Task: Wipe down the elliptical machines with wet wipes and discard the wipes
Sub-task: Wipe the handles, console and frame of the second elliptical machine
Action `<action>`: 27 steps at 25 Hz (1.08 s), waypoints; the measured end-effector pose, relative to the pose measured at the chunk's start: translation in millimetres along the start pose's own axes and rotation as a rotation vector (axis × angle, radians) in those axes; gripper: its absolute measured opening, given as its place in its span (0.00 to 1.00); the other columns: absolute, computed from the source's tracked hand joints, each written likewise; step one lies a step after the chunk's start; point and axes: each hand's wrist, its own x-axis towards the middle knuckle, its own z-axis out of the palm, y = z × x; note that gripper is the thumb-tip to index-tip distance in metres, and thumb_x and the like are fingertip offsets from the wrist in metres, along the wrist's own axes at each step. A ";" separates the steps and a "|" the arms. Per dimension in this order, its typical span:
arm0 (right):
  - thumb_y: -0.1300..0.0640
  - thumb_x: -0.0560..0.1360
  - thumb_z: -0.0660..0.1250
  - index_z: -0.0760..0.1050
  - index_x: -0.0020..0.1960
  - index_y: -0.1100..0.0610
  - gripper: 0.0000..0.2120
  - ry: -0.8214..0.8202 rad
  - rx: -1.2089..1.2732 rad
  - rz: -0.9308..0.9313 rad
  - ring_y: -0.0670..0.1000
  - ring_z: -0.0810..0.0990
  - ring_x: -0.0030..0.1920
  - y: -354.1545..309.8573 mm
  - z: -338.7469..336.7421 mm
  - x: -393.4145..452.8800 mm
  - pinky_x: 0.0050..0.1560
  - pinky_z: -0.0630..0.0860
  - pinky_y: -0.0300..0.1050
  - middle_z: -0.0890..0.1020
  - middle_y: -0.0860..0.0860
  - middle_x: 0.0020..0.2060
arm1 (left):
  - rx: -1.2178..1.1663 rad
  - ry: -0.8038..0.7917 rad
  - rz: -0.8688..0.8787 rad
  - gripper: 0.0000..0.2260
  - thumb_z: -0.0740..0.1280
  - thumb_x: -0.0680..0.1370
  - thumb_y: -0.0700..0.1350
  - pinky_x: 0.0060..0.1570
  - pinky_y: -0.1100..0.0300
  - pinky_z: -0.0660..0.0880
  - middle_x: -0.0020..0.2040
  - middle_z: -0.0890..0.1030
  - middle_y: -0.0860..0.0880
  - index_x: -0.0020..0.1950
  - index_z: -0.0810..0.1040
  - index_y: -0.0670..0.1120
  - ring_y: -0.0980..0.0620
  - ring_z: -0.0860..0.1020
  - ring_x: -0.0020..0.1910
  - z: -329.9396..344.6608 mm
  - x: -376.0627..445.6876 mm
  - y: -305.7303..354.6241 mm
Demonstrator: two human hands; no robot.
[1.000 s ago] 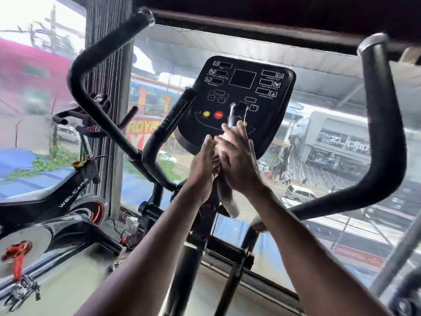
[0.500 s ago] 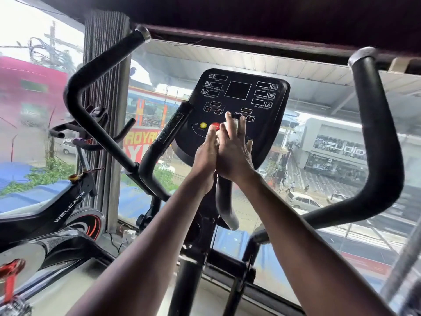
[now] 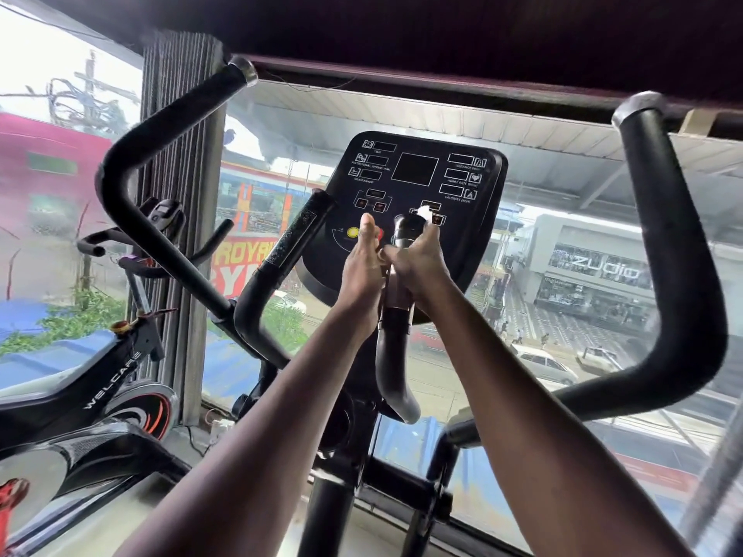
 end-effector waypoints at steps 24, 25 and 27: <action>0.56 0.81 0.57 0.72 0.69 0.53 0.17 -0.130 -0.724 -0.804 0.57 0.45 0.78 68.1 -9.1 -96.6 0.74 0.55 0.63 0.65 0.50 0.74 | 0.007 0.023 -0.132 0.31 0.50 0.80 0.66 0.64 0.51 0.69 0.64 0.77 0.46 0.71 0.71 0.45 0.49 0.75 0.62 -32.8 -25.1 -28.3; 0.55 0.82 0.57 0.74 0.67 0.51 0.16 -0.165 -0.738 -0.855 0.56 0.46 0.78 77.7 -14.1 -105.9 0.75 0.53 0.62 0.67 0.49 0.73 | 0.007 0.029 -0.142 0.31 0.50 0.80 0.66 0.66 0.49 0.68 0.66 0.76 0.44 0.72 0.70 0.45 0.47 0.75 0.64 -35.2 -28.9 -30.9; 0.50 0.83 0.52 0.71 0.70 0.49 0.19 -0.174 -0.719 -0.814 0.52 0.46 0.78 79.5 -19.6 -108.9 0.75 0.51 0.62 0.63 0.49 0.75 | -0.004 0.049 -0.161 0.31 0.51 0.80 0.66 0.65 0.48 0.69 0.67 0.75 0.44 0.71 0.70 0.45 0.44 0.75 0.65 -36.3 -38.9 -37.0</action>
